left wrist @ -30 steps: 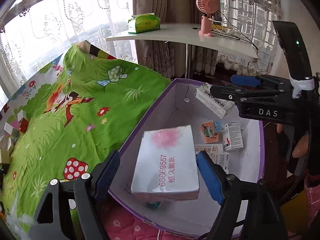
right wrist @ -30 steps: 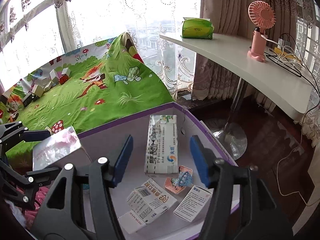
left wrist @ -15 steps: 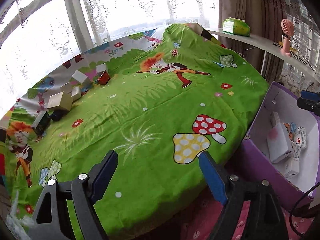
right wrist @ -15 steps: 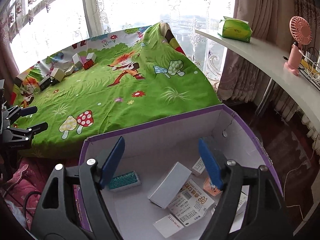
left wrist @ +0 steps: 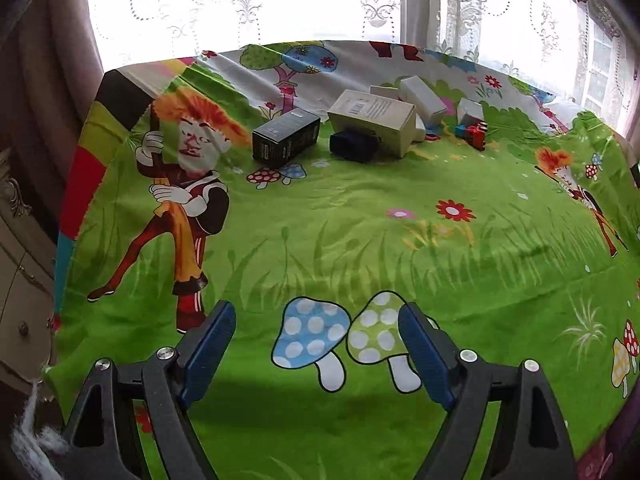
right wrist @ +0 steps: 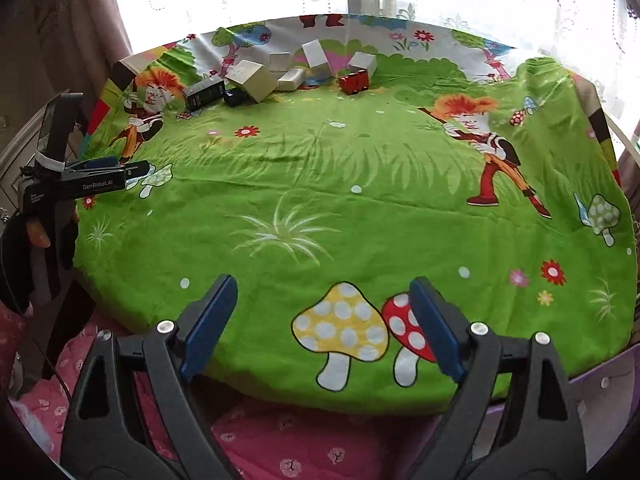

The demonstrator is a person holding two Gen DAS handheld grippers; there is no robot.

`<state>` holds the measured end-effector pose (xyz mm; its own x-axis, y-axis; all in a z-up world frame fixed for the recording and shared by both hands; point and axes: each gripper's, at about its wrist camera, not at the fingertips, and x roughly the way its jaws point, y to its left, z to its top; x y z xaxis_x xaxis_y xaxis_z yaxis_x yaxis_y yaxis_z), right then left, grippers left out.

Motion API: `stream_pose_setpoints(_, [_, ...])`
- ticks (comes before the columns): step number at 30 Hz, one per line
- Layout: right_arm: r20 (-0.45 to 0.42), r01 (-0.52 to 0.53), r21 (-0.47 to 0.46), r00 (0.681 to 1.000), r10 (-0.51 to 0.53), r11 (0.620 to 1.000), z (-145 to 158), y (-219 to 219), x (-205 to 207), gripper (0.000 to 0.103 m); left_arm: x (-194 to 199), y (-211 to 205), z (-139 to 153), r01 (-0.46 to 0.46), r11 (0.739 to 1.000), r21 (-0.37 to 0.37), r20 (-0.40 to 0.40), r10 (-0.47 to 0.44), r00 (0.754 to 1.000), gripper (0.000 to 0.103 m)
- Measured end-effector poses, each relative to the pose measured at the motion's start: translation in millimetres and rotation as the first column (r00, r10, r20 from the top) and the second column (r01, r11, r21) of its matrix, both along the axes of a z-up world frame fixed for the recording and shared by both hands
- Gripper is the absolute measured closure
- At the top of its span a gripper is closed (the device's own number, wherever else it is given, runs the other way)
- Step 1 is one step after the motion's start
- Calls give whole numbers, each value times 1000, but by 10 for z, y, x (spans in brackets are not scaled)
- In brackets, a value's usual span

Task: Organize rigid objects
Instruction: 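Move both open grippers back over the remaining boxes on the sheet, then grasp the blue item with the left gripper while the right gripper grasps the cream gold-lettered box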

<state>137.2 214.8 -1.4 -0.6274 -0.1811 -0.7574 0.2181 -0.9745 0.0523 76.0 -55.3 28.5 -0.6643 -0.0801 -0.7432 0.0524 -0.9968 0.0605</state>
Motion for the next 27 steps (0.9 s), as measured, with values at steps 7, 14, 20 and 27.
stream_pose_setpoints(7, [37, -84, -28, 996, 85, 996, -197, -723, -1227, 14, -368, -397, -193, -66, 998, 10, 30, 66, 997, 18])
stream_pose_setpoints(14, [25, -92, 73, 996, 91, 993, -288, -1050, -2093, 14, -417, -465, -273, -76, 994, 76, 86, 69, 994, 5])
stream_pose_setpoints(20, [5, -169, 217, 985, 172, 961, -310, -1480, -2673, 14, -443, -450, -290, -68, 995, 73, 98, 61, 993, 0])
stream_pose_setpoints(27, [-54, -254, 440, 950, 308, 861, -344, -1997, -3120, 14, -444, -454, -299, -68, 995, 72, 98, 61, 993, 0])
